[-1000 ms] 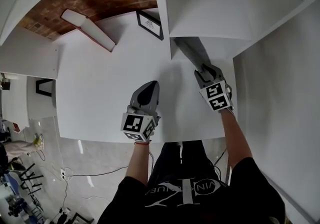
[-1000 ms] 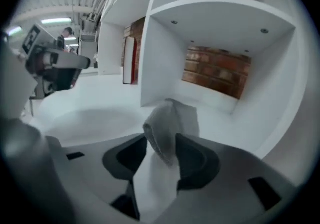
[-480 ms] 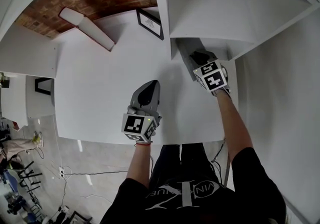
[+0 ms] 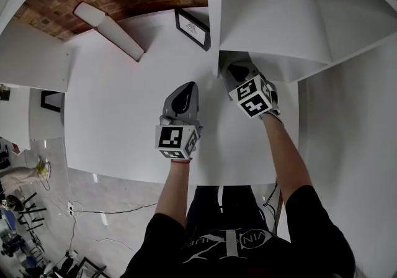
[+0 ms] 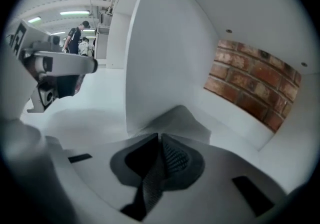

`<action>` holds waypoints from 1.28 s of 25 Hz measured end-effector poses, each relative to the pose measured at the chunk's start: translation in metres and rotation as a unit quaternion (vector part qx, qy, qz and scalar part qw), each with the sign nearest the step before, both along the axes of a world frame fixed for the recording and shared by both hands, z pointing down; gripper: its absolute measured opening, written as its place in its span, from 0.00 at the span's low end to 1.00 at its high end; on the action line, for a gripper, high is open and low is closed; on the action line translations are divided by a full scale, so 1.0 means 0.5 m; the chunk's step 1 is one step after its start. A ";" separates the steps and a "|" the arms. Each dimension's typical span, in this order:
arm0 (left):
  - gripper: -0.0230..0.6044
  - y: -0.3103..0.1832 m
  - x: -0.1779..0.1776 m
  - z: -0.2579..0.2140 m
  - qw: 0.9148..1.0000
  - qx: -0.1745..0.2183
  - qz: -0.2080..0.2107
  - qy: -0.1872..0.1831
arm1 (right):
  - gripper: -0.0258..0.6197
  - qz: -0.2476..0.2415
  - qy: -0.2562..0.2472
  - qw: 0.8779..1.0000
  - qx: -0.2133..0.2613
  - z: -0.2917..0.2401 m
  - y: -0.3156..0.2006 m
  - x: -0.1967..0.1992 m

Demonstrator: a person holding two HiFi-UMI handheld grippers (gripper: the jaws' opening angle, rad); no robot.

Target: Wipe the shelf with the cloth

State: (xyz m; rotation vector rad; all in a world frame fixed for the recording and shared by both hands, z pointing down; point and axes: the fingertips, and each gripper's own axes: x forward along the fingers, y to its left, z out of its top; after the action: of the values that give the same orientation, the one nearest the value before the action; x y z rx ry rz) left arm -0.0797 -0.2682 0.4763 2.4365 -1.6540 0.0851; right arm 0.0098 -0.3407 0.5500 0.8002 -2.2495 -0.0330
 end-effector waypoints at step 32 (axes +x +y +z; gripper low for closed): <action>0.05 -0.076 -0.002 0.008 0.999 0.015 -0.034 0.035 | 0.06 -0.004 0.055 0.998 0.013 0.006 -0.054 0.027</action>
State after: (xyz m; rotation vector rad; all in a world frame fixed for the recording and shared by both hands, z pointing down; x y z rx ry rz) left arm -0.0809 -0.3062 0.4802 2.3738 -1.7166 -0.0349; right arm 0.0233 -0.3679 0.5530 0.7851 -2.1529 -0.1081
